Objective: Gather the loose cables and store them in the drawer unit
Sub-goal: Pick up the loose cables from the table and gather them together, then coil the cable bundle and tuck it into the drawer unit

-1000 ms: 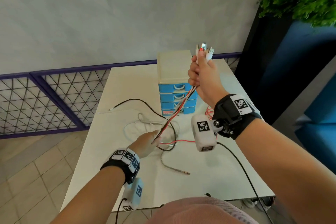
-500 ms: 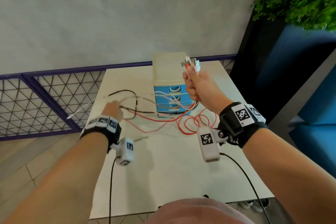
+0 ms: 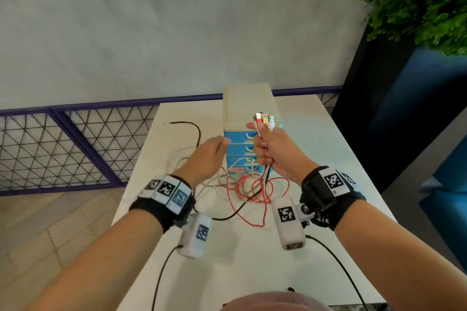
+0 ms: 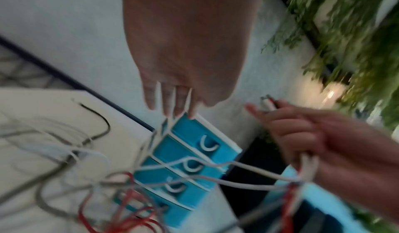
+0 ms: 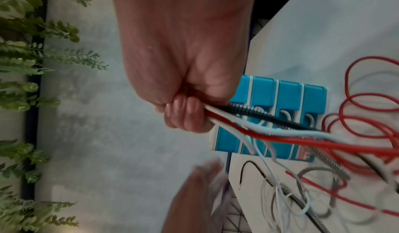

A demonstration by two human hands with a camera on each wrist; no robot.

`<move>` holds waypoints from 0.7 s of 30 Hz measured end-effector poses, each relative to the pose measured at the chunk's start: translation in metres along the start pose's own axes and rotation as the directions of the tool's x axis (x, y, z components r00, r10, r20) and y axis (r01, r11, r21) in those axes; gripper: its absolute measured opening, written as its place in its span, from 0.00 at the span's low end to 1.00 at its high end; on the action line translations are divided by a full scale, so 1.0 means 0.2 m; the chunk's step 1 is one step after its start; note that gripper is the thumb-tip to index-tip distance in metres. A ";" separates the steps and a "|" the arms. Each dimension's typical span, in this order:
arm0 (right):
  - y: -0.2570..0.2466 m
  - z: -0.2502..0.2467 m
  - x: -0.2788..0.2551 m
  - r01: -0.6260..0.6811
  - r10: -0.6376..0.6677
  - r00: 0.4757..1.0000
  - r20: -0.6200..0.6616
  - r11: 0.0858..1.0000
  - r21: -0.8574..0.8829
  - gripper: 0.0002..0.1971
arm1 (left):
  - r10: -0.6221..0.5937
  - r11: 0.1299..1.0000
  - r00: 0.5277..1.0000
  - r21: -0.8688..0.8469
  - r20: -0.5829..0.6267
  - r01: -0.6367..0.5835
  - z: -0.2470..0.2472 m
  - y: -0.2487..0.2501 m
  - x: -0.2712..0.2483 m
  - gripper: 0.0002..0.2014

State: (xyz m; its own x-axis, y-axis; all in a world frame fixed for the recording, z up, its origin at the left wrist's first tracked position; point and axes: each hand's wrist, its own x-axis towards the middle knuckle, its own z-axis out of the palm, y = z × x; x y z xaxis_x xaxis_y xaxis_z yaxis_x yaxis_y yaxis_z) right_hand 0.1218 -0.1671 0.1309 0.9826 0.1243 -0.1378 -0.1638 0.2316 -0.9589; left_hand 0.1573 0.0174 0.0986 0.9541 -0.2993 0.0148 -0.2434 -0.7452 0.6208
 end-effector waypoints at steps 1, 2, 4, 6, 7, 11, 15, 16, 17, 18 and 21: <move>0.00 0.00 0.00 0.000 0.000 1.000 0.014 1.000 0.004 0.16 | 0.030 0.981 0.999 -0.193 -0.019 -0.033 0.02 0.10 -0.04 0.19; 0.01 0.01 0.01 -0.001 0.001 1.000 0.028 1.000 -0.003 0.16 | 0.054 0.944 0.998 -0.324 -0.044 -0.066 0.04 0.17 -0.07 0.19; 0.01 0.01 0.00 -0.013 0.015 0.997 0.074 0.999 -0.033 0.14 | 0.083 0.870 0.987 -0.473 -0.138 -0.139 0.05 0.25 -0.07 0.18; 0.00 0.03 -0.02 -0.025 0.033 0.990 0.139 0.998 -0.059 0.14 | 0.058 0.806 0.981 -0.572 -0.183 -0.155 0.04 0.31 -0.05 0.17; 0.00 0.03 -0.03 -0.031 0.043 0.985 0.167 0.997 -0.072 0.16 | 0.032 0.779 0.984 -0.613 -0.175 -0.134 0.03 0.32 -0.03 0.17; 0.01 0.06 -0.08 -0.049 0.077 0.970 0.229 0.991 -0.128 0.19 | 0.073 0.742 0.993 -0.660 -0.094 -0.117 -0.02 0.34 0.00 0.22; 0.02 0.05 -0.10 -0.065 0.086 0.968 0.236 0.993 -0.096 0.19 | 0.169 0.797 0.984 -0.580 -0.056 -0.170 -0.05 0.33 -0.01 0.13; 0.02 0.05 -0.10 -0.063 0.086 0.969 0.231 0.992 -0.105 0.19 | 0.177 0.796 0.983 -0.579 -0.058 -0.177 -0.04 0.33 -0.02 0.12; 0.03 0.05 -0.11 -0.058 0.083 0.971 0.226 0.992 -0.115 0.19 | 0.191 0.787 0.978 -0.584 -0.080 -0.201 -0.03 0.33 -0.02 0.11; 0.03 0.05 -0.11 -0.050 0.077 0.972 0.223 0.991 -0.121 0.19 | 0.203 0.783 0.972 -0.576 -0.117 -0.233 -0.02 0.34 -0.04 0.11; 0.03 0.05 -0.11 -0.040 0.065 0.973 0.222 0.993 -0.116 0.19 | 0.167 0.761 0.968 -0.600 -0.188 -0.248 0.00 0.35 -0.06 0.11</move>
State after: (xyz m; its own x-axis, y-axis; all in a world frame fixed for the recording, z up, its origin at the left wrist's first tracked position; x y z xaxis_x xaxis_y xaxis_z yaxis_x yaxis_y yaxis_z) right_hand 0.0985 -0.1589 0.1300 0.9261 0.3500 -0.1410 -0.1913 0.1135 -0.9749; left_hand 0.1280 -0.0320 0.1415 0.9157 -0.3019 0.2651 -0.3165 -0.1356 0.9389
